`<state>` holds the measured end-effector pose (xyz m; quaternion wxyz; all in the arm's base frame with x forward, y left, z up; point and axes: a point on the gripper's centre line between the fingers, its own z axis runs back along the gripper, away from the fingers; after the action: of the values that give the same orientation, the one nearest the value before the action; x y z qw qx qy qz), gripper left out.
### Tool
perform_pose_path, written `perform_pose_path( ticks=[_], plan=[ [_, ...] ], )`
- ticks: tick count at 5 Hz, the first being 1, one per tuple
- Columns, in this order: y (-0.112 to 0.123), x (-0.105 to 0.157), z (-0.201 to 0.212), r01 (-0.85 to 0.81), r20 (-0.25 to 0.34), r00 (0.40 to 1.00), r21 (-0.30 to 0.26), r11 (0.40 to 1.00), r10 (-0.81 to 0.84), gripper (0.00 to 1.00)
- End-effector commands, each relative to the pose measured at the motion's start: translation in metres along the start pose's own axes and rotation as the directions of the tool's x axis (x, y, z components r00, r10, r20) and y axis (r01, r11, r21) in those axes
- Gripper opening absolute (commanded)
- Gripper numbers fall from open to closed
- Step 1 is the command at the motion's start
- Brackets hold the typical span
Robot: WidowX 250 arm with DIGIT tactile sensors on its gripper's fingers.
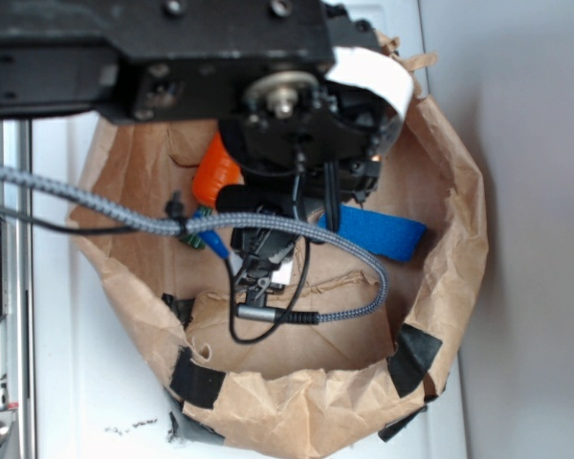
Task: Grab the blue sponge.
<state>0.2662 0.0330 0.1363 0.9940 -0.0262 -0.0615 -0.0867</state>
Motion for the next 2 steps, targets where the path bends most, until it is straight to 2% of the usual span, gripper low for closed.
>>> perform_pose_path(
  ticks=[1,2],
  plan=[
    [0.004,0.007,-0.012,0.084,0.036,0.996,-0.023,0.996,-0.083,1.0],
    [0.011,0.023,-0.029,0.102,0.093,0.991,-0.033,0.994,-0.099,1.0]
  ],
)
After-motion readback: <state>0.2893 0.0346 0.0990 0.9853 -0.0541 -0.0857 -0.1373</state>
